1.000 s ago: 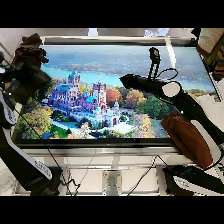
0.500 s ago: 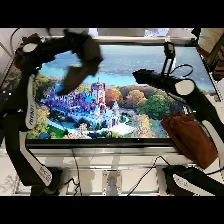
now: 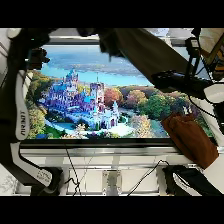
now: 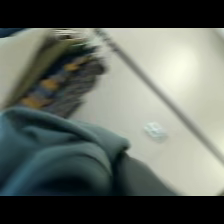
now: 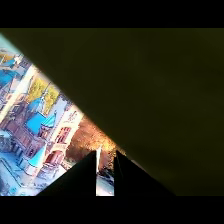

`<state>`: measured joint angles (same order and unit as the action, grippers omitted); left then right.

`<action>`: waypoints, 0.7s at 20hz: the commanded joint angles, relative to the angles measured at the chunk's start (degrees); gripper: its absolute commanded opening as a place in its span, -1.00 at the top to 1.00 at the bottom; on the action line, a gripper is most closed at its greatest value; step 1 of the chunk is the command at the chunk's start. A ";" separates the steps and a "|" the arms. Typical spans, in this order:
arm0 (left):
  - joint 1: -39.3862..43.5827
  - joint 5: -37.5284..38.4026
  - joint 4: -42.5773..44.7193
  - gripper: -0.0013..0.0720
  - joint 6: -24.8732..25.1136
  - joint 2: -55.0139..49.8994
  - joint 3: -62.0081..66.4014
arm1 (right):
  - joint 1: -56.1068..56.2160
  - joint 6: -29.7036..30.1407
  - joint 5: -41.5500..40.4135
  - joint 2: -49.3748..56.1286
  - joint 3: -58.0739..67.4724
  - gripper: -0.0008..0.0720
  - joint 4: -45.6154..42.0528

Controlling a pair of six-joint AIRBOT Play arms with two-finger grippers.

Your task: Fold the shirts.

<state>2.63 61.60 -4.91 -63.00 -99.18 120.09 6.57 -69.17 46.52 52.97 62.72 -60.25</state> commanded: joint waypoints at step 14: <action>-6.10 28.11 69.18 -0.05 -18.34 1.84 -5.95 | -10.62 -13.40 17.59 1.27 -8.20 0.05 -18.18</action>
<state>-3.40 88.20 52.56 -78.59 -96.68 114.24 0.58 -80.55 60.29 53.15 58.96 -77.10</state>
